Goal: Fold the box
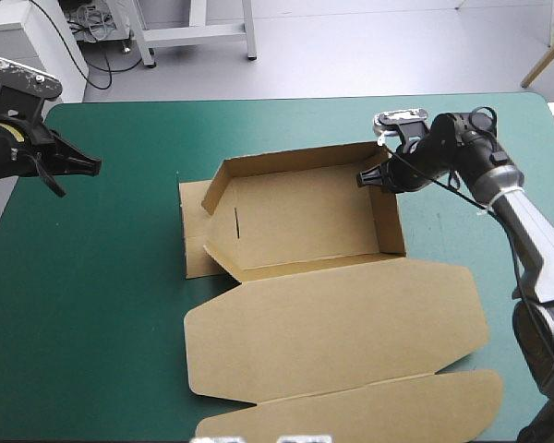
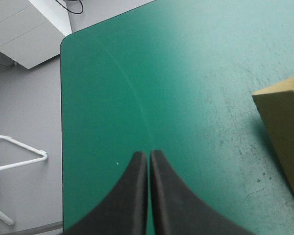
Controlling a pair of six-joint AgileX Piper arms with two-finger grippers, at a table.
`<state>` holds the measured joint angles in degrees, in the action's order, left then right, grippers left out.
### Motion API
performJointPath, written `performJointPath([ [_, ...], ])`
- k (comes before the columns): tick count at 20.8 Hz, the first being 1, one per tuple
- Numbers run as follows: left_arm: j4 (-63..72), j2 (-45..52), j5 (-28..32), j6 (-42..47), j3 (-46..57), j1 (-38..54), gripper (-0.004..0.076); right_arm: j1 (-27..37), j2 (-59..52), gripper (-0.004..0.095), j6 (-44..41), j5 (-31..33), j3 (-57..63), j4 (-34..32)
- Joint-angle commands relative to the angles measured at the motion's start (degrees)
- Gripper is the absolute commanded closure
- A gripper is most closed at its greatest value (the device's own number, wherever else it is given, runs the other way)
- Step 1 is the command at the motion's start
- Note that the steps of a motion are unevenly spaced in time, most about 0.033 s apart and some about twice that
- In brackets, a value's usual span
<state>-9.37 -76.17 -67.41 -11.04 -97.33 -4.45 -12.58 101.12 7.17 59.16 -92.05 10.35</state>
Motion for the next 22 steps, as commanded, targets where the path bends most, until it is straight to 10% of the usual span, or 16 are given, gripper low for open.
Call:
performJointPath([
  [1,0.85,1.56,2.84,0.71,-1.31,-0.05,0.0724,0.10,2.80,0.0926,0.89,1.37,-1.88,0.61],
  [6,1.12,1.56,1.46,0.71,-1.31,-0.05,0.0724,0.10,4.40,0.0808,2.52,0.64,-4.10,1.11],
  [14,0.35,1.56,0.08,0.71,-1.31,-0.05,0.0729,0.10,1.21,0.0251,3.75,8.92,-10.62,0.10],
  [22,-0.86,1.56,-0.03,0.71,-1.31,-0.05,0.0734,0.10,-8.96,0.0241,3.28,9.83,-11.00,0.10],
])
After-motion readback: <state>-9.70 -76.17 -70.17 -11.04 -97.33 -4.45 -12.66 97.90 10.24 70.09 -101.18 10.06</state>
